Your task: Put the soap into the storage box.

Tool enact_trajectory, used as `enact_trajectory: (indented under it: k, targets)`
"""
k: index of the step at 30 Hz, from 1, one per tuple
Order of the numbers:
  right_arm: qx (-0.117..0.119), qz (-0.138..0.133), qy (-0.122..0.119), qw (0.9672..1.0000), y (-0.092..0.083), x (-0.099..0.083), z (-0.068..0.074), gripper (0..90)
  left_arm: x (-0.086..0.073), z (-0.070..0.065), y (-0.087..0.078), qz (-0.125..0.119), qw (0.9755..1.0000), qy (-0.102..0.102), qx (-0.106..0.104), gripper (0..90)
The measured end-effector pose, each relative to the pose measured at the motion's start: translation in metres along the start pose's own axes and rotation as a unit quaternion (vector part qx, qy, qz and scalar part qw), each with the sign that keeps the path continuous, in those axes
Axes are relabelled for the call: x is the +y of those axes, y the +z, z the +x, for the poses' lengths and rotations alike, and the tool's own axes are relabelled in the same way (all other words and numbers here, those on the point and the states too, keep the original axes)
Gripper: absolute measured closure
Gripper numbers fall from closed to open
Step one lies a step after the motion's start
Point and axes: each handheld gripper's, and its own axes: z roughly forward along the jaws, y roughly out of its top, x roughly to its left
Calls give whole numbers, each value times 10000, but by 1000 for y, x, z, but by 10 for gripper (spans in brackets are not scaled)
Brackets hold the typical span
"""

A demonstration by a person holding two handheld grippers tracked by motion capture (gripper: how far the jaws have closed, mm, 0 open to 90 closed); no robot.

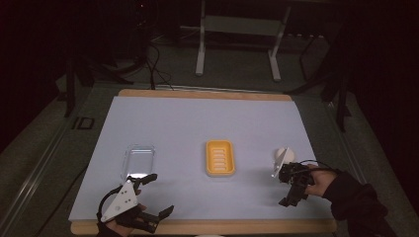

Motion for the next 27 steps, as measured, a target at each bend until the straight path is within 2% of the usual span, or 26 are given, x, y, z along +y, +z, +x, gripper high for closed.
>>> enact_trajectory:
  k: [5, 9, 10, 12, 17, 19, 22, 23, 26, 27]
  targets:
    - [116, 29, -76, 9999, -5, -10, -6, 122, 0, 0, 0, 10, 10000, 1, -8, 1]
    - [-2, -104, -192, 9998, -9, -18, -9, 123, 0, 0, 1, 3, 10000, -5, -14, 1]
    - [45, -148, -175, 9997, -10, -20, -11, 123, 0, 0, 1, 3, 10000, -6, -15, 1]
    - [-9, -161, -135, 9998, -12, -24, -14, 122, 0, 0, 1, 6, 10000, -9, -17, 1]
    - [40, -19, 94, 9999, -11, -32, -24, 123, 0, 0, 1, 10, 10000, -5, -21, 1]
    - [145, 148, 318, 9993, -9, -35, -28, 123, 0, 0, 1, -1, 10000, -8, -26, 1]
    - [121, 315, 420, 9985, -6, -40, -33, 123, 0, 0, 1, 3, 10000, -15, -36, 1]
    - [21, 349, 505, 9981, -4, -43, -36, 142, 0, 0, 1, 6, 10000, -20, -44, 1]
    - [-31, 352, 557, 9978, -4, -45, -38, 142, 0, 0, 1, 2, 10000, -32, -50, 1]
    - [-71, 308, 654, 9974, -4, -50, -45, 143, 0, 0, 1, 7, 10000, -34, -52, 1]
